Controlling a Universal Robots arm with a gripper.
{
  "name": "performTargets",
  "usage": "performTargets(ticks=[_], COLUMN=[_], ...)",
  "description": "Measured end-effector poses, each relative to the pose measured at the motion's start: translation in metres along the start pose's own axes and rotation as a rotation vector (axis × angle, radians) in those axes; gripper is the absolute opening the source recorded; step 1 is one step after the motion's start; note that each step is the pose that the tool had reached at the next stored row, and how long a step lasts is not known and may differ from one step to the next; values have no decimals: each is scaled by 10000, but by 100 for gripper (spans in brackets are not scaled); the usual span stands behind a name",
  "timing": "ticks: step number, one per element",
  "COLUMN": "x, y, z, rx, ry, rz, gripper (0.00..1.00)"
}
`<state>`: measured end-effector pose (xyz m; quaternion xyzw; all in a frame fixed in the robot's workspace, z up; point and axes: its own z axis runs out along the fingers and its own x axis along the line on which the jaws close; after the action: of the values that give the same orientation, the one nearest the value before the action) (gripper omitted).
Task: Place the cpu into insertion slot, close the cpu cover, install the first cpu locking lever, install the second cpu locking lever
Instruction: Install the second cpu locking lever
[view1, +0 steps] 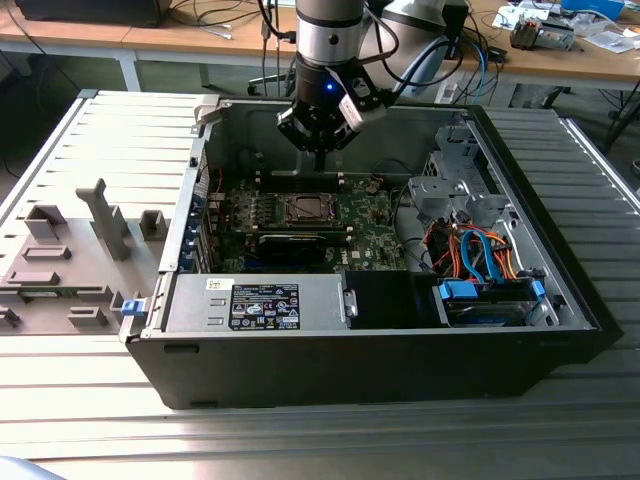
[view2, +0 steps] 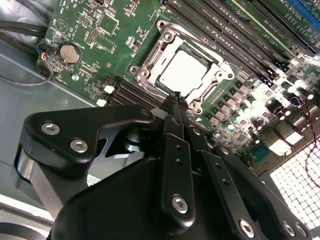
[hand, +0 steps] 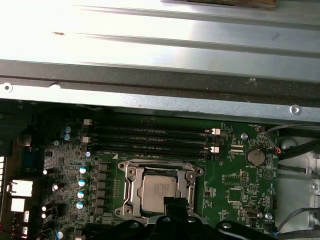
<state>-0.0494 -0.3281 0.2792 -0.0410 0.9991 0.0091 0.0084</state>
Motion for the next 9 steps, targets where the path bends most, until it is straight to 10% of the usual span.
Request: performTargets(ticks=[9], x=[15], y=[-179], z=[-2], rx=[-10], ry=[-3], rz=[0], gripper=[11])
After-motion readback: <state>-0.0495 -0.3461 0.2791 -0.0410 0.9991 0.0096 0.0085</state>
